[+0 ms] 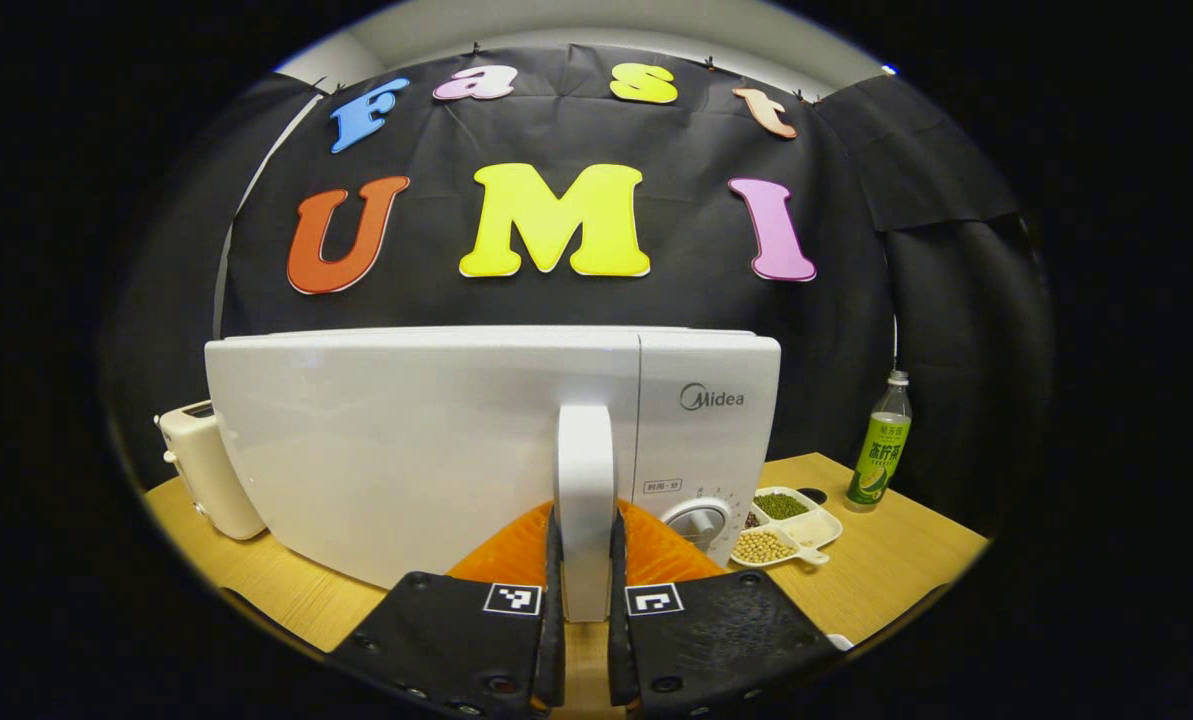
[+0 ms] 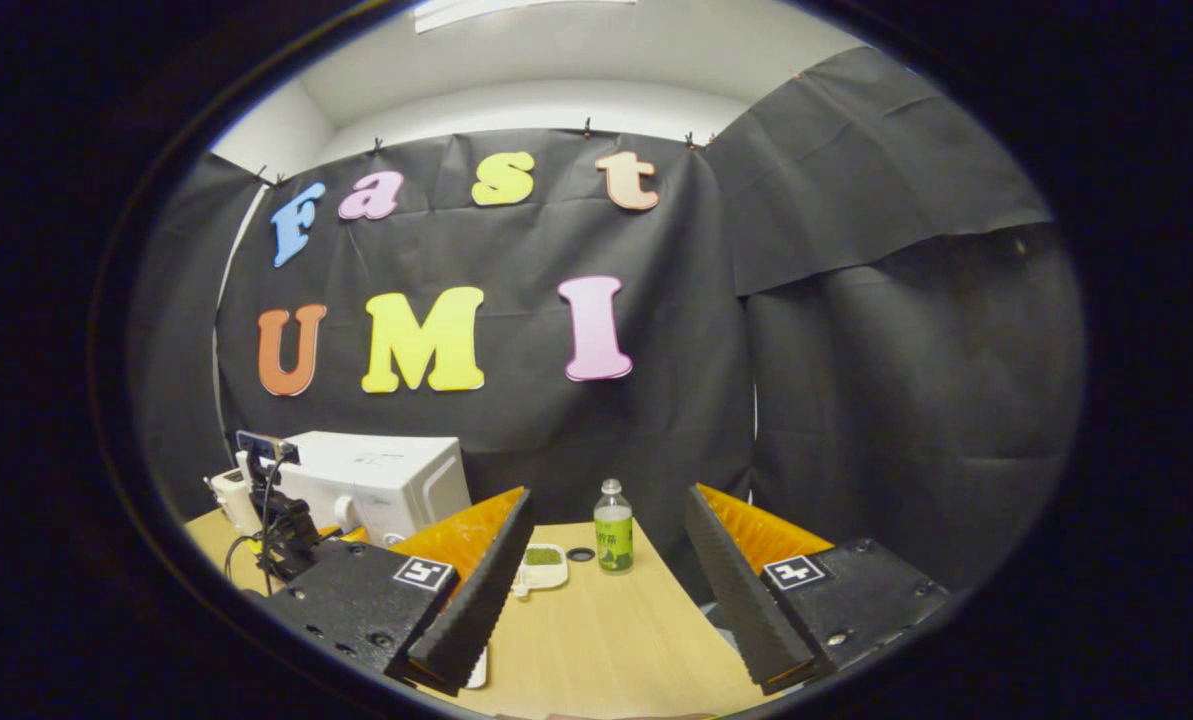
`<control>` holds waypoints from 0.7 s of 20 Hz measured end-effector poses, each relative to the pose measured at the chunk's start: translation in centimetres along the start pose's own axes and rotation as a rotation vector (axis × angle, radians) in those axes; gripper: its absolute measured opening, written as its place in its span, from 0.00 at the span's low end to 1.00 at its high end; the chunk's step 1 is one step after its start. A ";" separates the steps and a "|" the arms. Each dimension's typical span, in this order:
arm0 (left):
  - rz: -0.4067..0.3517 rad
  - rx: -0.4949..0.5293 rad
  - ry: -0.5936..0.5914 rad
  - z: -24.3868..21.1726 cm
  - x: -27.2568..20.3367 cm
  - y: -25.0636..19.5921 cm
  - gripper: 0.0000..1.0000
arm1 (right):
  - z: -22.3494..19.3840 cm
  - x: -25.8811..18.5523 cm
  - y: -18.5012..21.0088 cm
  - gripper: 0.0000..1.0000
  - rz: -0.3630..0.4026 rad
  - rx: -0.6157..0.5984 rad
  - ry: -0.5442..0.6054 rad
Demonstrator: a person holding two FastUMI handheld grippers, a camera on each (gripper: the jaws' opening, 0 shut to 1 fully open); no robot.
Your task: Open the microwave oven with the left hand, put the food in, and close the microwave oven.
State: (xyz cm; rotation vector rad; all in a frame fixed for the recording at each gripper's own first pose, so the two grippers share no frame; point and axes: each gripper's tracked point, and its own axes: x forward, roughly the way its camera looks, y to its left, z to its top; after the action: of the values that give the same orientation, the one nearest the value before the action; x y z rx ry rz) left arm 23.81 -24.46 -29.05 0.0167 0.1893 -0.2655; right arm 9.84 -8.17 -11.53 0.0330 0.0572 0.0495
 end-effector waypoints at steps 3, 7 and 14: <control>-0.026 -0.037 0.016 0.0 -0.3 -0.2 0.16 | 0.1 -0.1 -0.2 0.98 -0.017 0.001 0.003; -0.022 0.020 -0.012 0.1 -1.4 -0.2 0.16 | 1.1 -1.2 -0.1 0.98 -0.026 -0.011 -0.024; -0.011 0.011 -0.014 0.3 0.3 0.0 0.16 | 1.3 -2.4 0.2 0.98 -0.020 -0.017 -0.051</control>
State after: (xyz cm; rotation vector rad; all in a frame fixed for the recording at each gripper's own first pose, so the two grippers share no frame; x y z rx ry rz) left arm 24.18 -24.54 -28.80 0.0250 0.1742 -0.2776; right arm 7.53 -8.08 -10.13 0.0171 0.0058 0.0290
